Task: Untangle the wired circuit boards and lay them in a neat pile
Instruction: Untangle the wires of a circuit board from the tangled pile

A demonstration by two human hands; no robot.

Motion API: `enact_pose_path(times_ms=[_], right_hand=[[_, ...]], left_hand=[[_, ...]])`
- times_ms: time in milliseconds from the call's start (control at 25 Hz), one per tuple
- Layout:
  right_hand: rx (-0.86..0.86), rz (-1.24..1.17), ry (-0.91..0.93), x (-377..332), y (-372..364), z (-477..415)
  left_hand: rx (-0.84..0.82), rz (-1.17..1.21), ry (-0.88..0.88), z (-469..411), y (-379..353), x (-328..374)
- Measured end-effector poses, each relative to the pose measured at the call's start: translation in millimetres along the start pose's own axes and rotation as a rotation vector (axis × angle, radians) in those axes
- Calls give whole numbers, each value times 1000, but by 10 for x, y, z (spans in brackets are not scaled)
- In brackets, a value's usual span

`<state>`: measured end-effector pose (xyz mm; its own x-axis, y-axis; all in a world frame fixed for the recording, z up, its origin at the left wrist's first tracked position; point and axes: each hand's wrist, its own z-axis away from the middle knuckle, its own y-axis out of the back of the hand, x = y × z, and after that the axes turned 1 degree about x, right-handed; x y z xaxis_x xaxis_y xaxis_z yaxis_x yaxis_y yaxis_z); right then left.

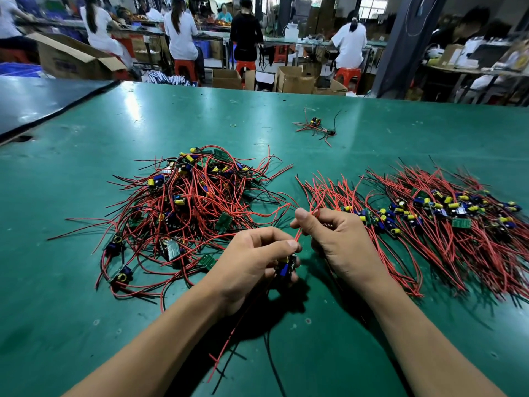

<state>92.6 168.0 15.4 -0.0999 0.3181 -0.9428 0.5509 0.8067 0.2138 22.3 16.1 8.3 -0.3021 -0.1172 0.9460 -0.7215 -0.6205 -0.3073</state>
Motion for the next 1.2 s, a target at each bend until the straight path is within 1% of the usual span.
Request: enact_pose_path(times_ms=[80, 120, 160, 200, 280, 320, 400, 520, 600, 680, 800, 880, 960, 1040, 1120, 1160, 1200], right_hand=[[27, 42, 15, 18, -7, -17], [42, 25, -2, 32, -27, -28], [52, -51, -54, 49, -50, -40], [41, -183, -135, 62, -69, -47], [-47, -447, -307, 69, -87, -52], [-106, -495, -371, 68, -88, -50], [-214, -519, -433, 62, -81, -33], [-299, -571, -444, 62, -67, -26], [-344, -557, -400, 42, -55, -24], [-352, -550, -363, 48, -35, -27], [-240, -514, -334, 77, -67, -35], [-142, -543, -319, 95, -132, -36], [-53, -568, -283, 116, -184, -39], [27, -534, -244, 130, -204, -43], [125, -448, -209, 158, -182, -61], [182, -349, -169, 174, -160, -77], [240, -200, -110, 190, -136, -95]], left_hand=[[17, -39, -30, -2, -6, -10], [22, -50, -40, -3, -11, -15], [23, -56, -45, -1, -19, -20], [22, -57, -44, 3, -26, -24], [21, -69, -35, 2, -33, -42], [25, -86, -32, 1, -31, -47], [26, -75, -24, -2, -34, -52], [46, 18, 6, -15, -36, -51], [47, 46, 15, -17, -21, -32], [24, 73, 26, -15, -8, -9], [16, 83, 46, 0, -12, 5], [19, 75, 44, 4, -26, -4], [25, 78, 28, -5, -26, -10], [45, 49, -1, -14, -21, -20], [61, -33, -39, -13, -31, -41], [65, -88, -60, -12, -43, -53], [72, -150, -86, -13, -55, -62]])
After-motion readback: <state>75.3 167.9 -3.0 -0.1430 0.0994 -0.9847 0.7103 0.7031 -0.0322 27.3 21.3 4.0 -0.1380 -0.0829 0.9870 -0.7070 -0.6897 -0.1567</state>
